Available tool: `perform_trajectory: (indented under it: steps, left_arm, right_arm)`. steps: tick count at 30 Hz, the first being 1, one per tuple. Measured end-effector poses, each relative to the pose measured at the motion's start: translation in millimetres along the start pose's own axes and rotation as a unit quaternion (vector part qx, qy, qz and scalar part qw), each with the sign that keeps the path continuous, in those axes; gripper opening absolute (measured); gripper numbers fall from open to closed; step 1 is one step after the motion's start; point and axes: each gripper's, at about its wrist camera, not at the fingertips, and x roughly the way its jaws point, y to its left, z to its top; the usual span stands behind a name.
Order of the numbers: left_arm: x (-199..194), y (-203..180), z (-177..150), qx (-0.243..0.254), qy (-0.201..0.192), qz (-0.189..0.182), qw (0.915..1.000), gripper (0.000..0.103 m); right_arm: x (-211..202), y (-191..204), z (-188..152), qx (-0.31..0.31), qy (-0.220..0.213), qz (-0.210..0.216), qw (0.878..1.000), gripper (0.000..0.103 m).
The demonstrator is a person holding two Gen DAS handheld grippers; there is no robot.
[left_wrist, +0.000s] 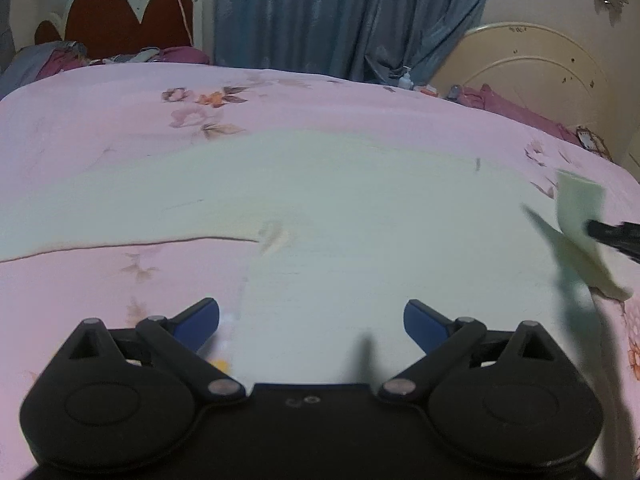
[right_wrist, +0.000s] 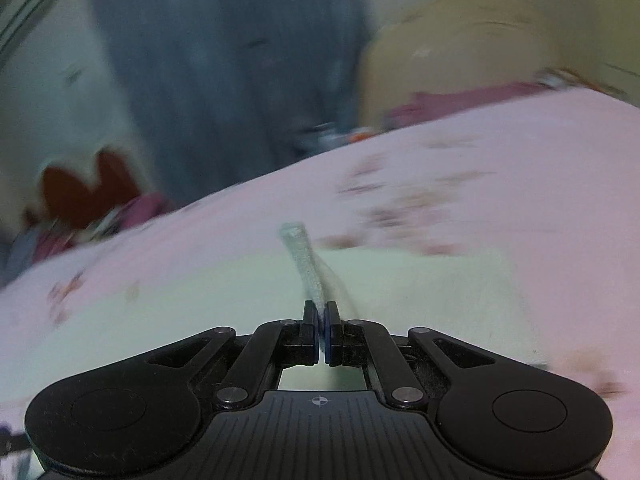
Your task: Fold small clothes
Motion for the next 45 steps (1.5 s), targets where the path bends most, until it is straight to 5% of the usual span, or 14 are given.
perform_trajectory:
  steps: [7,12,14,15,16,18,19,21,29,32,39,45]
  left_arm:
    - [-1.9,36.9,-0.8,-0.021,0.003,-0.001,0.9998,0.098]
    - [0.8,42.7,-0.7,-0.018,0.009,-0.010,0.9997,0.101]
    - [3.8,41.2,3.1,-0.026,0.005,-0.026,0.9993,0.100]
    - [5.0,39.7,5.3,-0.029,0.000,-0.041,0.9987,0.097]
    - [7.1,36.7,8.6,-0.035,-0.006,-0.062,0.9974,0.093]
    - [16.8,27.2,15.9,-0.045,-0.009,-0.112,0.9927,0.070]
    - [23.6,21.4,19.0,-0.049,-0.004,-0.136,0.9895,0.064]
    - [44.6,5.2,25.9,-0.056,0.016,-0.177,0.9825,0.054]
    - [109.4,-47.2,41.7,-0.089,0.047,-0.228,0.9686,0.040]
    - [121.1,-54.7,44.1,-0.100,0.042,-0.236,0.9657,0.004]
    - [89.8,-27.6,62.5,-0.075,-0.025,-0.233,0.9692,0.003]
    - [78.7,10.0,69.0,-0.061,-0.039,-0.203,0.9766,0.003]
  right_arm:
    - [52.8,94.1,-39.9,-0.074,0.049,0.059,0.994,0.002]
    - [97.0,125.9,-55.6,-0.102,0.079,0.053,0.990,0.005]
    - [88.0,138.4,-60.2,-0.142,0.067,0.045,0.987,0.034]
    - [82.9,140.7,-62.5,-0.156,0.057,0.041,0.985,0.072]
    - [73.8,142.0,-65.8,-0.170,0.037,0.037,0.984,0.083]
    - [60.3,132.3,-68.5,-0.174,0.031,0.039,0.984,0.077]
    - [58.5,123.4,-68.3,-0.158,0.044,0.040,0.986,0.048]
    - [58.9,104.3,-68.8,-0.116,0.068,0.024,0.991,0.021]
    - [35.9,34.4,-64.3,-0.008,0.061,-0.039,0.997,0.021]
    - [34.8,20.6,-63.4,0.022,0.059,-0.044,0.997,0.021]
    - [25.3,9.5,-59.8,0.038,0.057,-0.045,0.997,0.021]
    - [29.9,7.1,-58.9,0.052,0.056,-0.046,0.996,0.021]
